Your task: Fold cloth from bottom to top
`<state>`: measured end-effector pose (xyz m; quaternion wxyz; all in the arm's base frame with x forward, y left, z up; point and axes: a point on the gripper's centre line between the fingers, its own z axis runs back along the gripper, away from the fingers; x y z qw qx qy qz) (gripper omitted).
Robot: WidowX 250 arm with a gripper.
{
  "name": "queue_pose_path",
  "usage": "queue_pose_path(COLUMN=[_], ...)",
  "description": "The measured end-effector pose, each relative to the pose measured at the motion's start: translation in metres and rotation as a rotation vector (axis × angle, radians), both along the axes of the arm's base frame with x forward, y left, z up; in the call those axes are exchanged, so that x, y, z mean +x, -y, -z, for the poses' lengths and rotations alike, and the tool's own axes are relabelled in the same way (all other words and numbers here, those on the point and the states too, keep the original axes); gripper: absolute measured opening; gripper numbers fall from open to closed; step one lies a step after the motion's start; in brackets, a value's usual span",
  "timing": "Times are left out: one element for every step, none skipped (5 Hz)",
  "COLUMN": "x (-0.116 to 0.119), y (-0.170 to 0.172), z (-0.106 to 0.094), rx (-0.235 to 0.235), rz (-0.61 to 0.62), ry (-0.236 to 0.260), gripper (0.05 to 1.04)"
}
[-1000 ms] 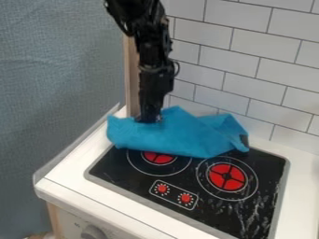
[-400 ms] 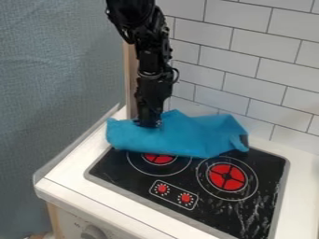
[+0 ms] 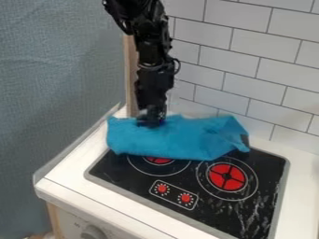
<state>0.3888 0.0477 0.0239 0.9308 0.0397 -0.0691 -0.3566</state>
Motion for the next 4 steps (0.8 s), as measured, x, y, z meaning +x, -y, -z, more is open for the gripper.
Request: queue_pose_path(x=[0.0,-0.001,-0.012,-0.027], y=[0.0,0.003,0.009,0.01], z=[-0.006,-0.028,-0.054,-0.064], rx=[-0.003,-0.016,-0.036,-0.023], rz=[-0.008,-0.015,-0.003,0.037], ry=[0.008,0.05,0.091,0.132], gripper=[1.01,1.0,0.999,0.999])
